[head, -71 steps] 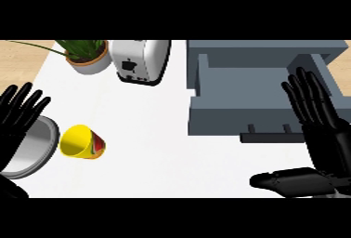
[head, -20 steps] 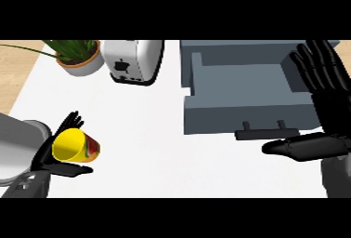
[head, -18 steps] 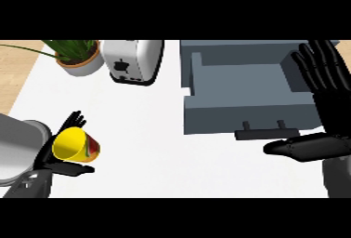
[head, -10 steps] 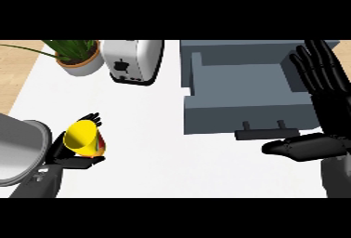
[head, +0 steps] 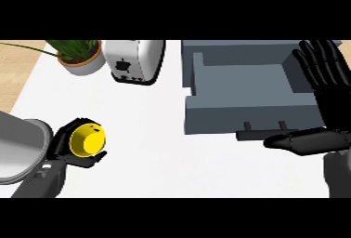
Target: Pick up the cup, place it into the drawer and close the drawer
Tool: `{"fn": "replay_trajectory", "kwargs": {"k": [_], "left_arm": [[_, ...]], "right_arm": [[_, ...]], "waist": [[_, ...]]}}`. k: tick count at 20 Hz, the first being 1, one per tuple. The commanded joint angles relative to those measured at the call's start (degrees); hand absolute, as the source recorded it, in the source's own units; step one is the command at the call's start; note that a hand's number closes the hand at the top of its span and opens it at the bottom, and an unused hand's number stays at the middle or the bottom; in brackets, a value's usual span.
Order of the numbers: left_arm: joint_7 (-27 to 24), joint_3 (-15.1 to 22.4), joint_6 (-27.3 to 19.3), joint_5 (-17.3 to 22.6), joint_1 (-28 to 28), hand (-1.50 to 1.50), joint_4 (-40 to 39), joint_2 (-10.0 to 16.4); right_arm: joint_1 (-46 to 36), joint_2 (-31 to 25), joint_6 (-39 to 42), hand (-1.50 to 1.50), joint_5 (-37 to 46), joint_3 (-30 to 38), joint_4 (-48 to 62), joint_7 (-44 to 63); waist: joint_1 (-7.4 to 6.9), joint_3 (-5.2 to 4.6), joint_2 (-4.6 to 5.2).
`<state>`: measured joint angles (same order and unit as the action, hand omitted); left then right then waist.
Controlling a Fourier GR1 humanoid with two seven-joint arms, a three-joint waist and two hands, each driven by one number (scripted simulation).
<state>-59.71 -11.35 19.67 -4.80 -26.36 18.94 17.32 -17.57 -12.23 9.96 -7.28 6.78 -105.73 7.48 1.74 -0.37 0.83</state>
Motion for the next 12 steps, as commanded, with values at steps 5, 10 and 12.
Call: {"fn": "replay_trajectory", "kwargs": {"k": [5, 10, 12], "left_arm": [[-10.5, -5.1, 2.8, 6.4, -0.4, 1.5, 1.6, -4.0], [-7.1, -8.5, -7.4, 9.3, -5.7, 1.5, 3.5, -9.0], [-4.5, -7.4, -5.7, 9.3, -6.6, 1.5, 6.1, -8.9]], "right_arm": [[0.0, -1.4, 0.6, -1.5, -1.7, 1.9, -0.8, 1.4], [3.5, -1.2, 2.2, -1.5, -1.5, 2.0, -0.8, -1.9], [0.4, -1.1, 1.0, -1.5, -0.8, 1.9, 1.6, -0.5]], "waist": [[-0.45, 0.1, -0.29], [-0.48, 0.27, -0.51], [-1.49, 0.33, -0.74]]}}
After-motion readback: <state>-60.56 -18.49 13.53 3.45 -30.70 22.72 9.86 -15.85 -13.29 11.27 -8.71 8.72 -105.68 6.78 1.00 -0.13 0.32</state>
